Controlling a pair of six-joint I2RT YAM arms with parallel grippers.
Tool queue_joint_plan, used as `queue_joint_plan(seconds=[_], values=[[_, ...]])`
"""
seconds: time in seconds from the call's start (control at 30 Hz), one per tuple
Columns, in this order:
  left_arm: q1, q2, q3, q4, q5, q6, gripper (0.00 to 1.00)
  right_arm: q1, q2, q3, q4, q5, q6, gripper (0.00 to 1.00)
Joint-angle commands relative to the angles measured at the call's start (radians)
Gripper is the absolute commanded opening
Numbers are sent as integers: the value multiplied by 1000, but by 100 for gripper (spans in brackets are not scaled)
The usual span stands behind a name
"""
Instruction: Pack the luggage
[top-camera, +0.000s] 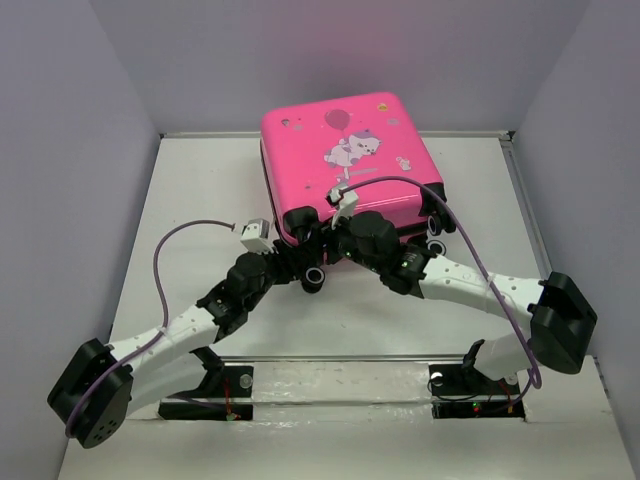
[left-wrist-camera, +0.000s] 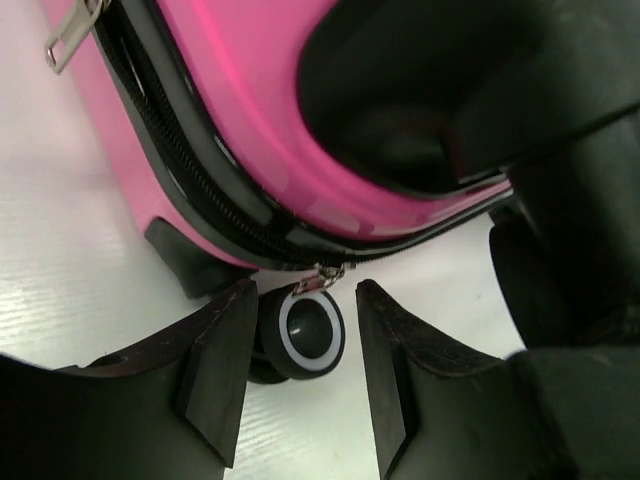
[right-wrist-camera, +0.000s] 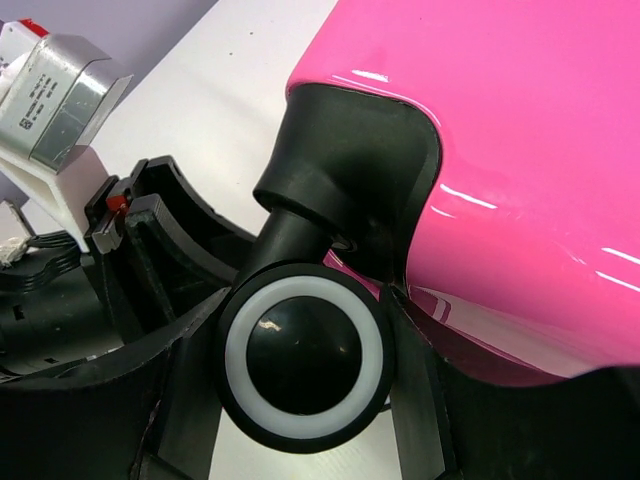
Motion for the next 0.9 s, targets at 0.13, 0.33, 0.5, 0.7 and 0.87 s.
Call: queue_joint_plan(seconds=[0.13, 0.33, 0.5, 0.7, 0.87], values=[[-16, 92, 78, 185, -111, 48, 46, -11, -8, 13, 154, -33, 47, 7], [-42, 147, 103, 210, -131, 21, 30, 20, 12, 5, 168, -34, 53, 7], [-43, 129, 103, 198, -178, 5, 16, 29, 7, -18, 191, -33, 68, 7], [-43, 118, 117, 144, -227, 3, 6, 29, -26, -55, 192, -11, 77, 7], [-42, 72, 112, 6, -325, 3, 6, 29, -94, -102, 133, 62, 73, 7]])
